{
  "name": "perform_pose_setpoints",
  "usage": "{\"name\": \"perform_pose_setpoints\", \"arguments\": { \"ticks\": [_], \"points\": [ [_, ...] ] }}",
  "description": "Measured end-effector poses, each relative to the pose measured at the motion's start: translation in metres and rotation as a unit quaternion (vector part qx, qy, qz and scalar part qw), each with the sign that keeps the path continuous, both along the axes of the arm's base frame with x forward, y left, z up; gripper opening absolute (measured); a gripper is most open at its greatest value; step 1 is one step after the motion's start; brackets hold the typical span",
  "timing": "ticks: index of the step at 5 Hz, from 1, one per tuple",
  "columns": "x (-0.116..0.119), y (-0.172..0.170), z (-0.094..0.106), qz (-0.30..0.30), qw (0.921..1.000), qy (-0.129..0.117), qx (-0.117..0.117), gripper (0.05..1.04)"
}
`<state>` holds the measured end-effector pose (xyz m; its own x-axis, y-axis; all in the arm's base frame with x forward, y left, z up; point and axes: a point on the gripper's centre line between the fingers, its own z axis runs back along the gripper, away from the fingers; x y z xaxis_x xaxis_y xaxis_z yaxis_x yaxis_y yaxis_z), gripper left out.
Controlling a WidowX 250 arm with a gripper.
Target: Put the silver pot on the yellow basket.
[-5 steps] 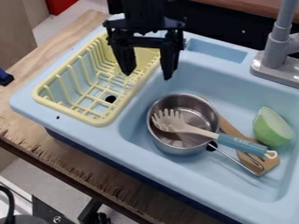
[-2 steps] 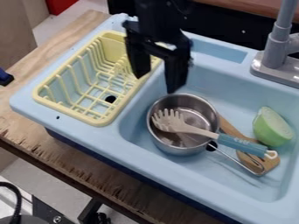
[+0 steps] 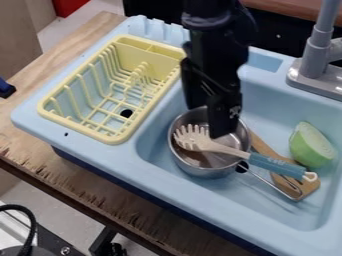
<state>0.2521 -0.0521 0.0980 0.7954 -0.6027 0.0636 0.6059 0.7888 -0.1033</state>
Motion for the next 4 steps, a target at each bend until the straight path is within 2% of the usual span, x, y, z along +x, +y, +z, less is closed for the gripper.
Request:
{"name": "perform_pose_setpoints", "arguments": {
  "ticks": [1, 2, 4],
  "points": [
    [0.001, -0.009, -0.012, -0.009, 0.9996, -0.027, 0.001, 0.996],
    [-0.004, -0.015, -0.021, -0.015, 0.9993, -0.033, -0.009, 0.996],
    [-0.014, -0.015, -0.033, -0.010, 0.9995, -0.026, -0.017, 0.996]
  ]
}}
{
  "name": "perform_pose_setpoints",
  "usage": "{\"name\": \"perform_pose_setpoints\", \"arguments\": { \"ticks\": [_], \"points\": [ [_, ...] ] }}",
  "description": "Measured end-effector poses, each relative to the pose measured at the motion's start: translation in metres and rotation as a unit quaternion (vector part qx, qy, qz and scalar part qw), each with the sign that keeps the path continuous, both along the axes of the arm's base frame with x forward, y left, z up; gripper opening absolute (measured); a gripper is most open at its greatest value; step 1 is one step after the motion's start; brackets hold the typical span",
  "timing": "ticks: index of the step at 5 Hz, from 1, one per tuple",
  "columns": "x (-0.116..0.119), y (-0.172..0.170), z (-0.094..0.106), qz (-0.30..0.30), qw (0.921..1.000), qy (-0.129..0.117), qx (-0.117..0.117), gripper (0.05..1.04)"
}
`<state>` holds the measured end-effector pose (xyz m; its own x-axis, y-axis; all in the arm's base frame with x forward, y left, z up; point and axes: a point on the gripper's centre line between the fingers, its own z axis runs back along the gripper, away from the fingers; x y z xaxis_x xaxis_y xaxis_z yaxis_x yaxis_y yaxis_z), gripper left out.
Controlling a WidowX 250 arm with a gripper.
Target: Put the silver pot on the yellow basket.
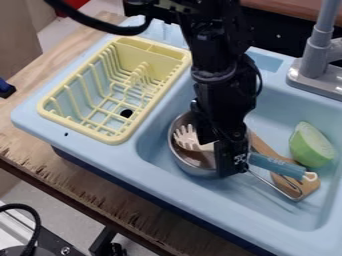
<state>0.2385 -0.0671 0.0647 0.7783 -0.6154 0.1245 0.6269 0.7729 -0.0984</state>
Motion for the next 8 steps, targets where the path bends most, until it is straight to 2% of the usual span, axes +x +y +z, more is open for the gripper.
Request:
{"name": "perform_pose_setpoints", "arguments": {
  "ticks": [3, 5, 6, 7, 8],
  "points": [
    [-0.007, -0.008, -0.014, 0.006, 0.9998, -0.018, 0.005, 0.996],
    [-0.006, -0.008, -0.024, 0.012, 0.9998, -0.015, 0.010, 0.996],
    [-0.010, -0.004, -0.029, 0.015, 0.9998, 0.005, 0.009, 0.996],
    [-0.009, -0.003, -0.032, 0.014, 0.9999, 0.005, 0.008, 0.948],
    [-0.009, -0.004, -0.040, 0.001, 0.9998, 0.002, 0.018, 0.760]
  ]
}}
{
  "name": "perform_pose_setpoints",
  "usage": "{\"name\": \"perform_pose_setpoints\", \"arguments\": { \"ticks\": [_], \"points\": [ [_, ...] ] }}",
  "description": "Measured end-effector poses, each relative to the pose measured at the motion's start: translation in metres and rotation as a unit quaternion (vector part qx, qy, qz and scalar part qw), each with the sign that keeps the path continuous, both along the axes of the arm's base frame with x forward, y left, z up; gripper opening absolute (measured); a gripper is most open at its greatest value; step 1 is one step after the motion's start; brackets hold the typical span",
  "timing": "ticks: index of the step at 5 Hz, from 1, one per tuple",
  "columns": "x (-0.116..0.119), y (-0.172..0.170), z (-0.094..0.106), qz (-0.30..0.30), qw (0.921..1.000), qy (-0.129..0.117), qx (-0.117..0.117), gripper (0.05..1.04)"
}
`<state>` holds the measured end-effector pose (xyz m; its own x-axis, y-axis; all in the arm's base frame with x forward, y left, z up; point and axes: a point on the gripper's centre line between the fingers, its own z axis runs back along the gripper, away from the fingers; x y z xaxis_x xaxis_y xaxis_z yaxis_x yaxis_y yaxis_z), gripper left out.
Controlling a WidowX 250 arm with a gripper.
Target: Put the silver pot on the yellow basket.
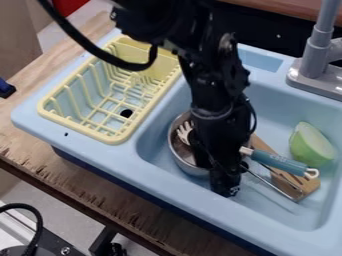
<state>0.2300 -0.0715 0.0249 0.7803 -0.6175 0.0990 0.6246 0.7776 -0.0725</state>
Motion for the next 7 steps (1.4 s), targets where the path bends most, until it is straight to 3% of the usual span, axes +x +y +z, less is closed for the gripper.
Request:
{"name": "perform_pose_setpoints", "arguments": {
  "ticks": [1, 2, 3, 5, 7],
  "points": [
    [0.002, 0.000, -0.001, 0.001, 1.0000, -0.007, 0.000, 0.460],
    [-0.001, 0.002, -0.001, -0.005, 1.0000, 0.002, -0.002, 0.219],
    [0.001, 0.005, 0.003, -0.002, 1.0000, 0.009, -0.002, 0.104],
    [0.000, 0.007, 0.010, -0.017, 0.9988, -0.001, 0.045, 0.076],
    [-0.004, 0.000, 0.028, -0.018, 0.9982, -0.021, 0.053, 0.067]
  ]
}}
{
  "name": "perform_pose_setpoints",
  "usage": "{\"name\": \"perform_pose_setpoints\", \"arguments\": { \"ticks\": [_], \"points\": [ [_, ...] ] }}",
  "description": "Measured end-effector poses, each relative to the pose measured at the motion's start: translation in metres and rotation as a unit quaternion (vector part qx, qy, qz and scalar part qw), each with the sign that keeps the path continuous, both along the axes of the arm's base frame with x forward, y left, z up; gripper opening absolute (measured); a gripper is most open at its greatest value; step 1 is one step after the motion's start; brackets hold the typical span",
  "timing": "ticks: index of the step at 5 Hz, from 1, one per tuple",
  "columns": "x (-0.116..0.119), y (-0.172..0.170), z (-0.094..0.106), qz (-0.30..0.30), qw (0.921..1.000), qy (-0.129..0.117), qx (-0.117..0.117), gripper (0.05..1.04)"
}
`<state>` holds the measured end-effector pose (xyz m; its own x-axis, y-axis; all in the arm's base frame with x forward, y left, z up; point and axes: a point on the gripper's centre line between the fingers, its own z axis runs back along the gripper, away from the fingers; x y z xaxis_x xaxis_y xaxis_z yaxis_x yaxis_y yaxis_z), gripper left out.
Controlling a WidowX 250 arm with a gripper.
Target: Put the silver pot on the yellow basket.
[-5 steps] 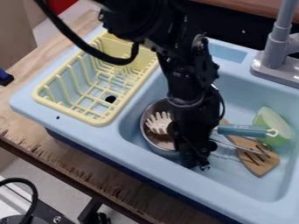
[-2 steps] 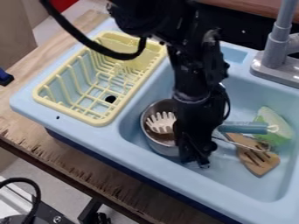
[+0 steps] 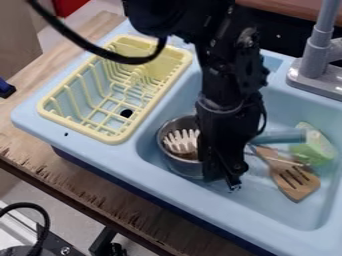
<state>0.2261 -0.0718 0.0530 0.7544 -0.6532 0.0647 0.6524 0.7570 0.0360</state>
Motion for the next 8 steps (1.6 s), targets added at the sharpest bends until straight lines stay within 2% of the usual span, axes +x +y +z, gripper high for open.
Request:
{"name": "perform_pose_setpoints", "arguments": {
  "ticks": [1, 3, 4, 5, 6, 8],
  "points": [
    [0.000, 0.002, 0.012, 0.000, 0.9997, 0.013, -0.020, 0.066],
    [0.002, 0.003, 0.036, -0.011, 0.9995, -0.010, -0.026, 0.066],
    [-0.002, 0.002, 0.046, -0.016, 0.9991, -0.036, -0.017, 0.066],
    [-0.004, 0.006, 0.051, -0.015, 0.9991, -0.039, -0.004, 0.066],
    [0.005, 0.018, 0.062, -0.011, 0.9984, -0.054, 0.008, 0.066],
    [0.018, 0.055, 0.070, 0.005, 0.9979, -0.064, 0.003, 0.066]
  ]
}}
